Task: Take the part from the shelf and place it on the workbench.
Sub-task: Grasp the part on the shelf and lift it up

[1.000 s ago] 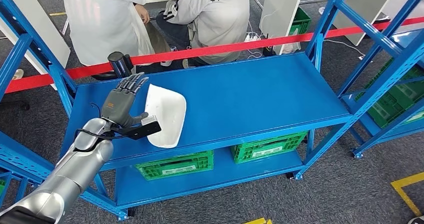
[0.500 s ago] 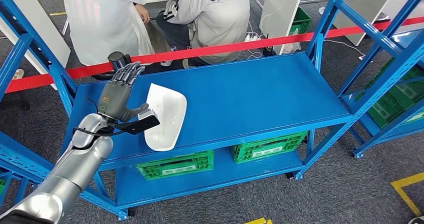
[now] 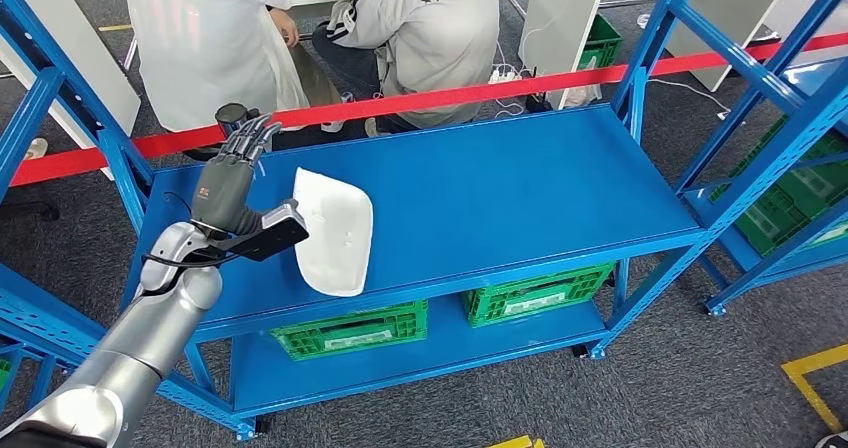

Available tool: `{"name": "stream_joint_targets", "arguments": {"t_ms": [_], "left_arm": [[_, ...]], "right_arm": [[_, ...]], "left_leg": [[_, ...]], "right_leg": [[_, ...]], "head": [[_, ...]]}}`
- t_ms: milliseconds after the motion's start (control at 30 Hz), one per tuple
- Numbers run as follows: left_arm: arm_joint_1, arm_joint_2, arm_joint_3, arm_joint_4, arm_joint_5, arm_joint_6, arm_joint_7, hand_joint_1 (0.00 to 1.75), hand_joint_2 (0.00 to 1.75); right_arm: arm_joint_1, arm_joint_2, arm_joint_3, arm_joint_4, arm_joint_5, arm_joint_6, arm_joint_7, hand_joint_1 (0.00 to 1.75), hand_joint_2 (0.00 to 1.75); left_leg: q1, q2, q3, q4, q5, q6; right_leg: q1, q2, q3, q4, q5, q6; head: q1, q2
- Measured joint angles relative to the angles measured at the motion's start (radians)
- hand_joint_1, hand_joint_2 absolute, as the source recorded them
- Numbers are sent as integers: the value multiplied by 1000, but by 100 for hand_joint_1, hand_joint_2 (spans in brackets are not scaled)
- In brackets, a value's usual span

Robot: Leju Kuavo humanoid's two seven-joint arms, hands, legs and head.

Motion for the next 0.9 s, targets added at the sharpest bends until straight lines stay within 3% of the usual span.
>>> {"name": "stream_joint_targets", "arguments": {"t_ms": [267,400,900], "left_arm": [[22,5,3,-45,38,13,-26,0,175],[40,10,9,-81,54,26,-24,0,0],[83,50,11,-161,71,36,-26,0,0]], "right_arm": [[1,0,-11,0,13,8,-14,0,0],[1,0,-12,0,17,8,-12,0,0],[0,0,-12,0,31,9,-16,0,0]], "left_leg": [[0,0,0,0,0,0],[0,0,0,0,0,0],[0,0,-1,0,0,0]], "right_leg": [[0,0,0,0,0,0],[0,0,0,0,0,0],[0,0,0,0,0,0]], "head": [[0,0],[0,0],[0,0]]}}
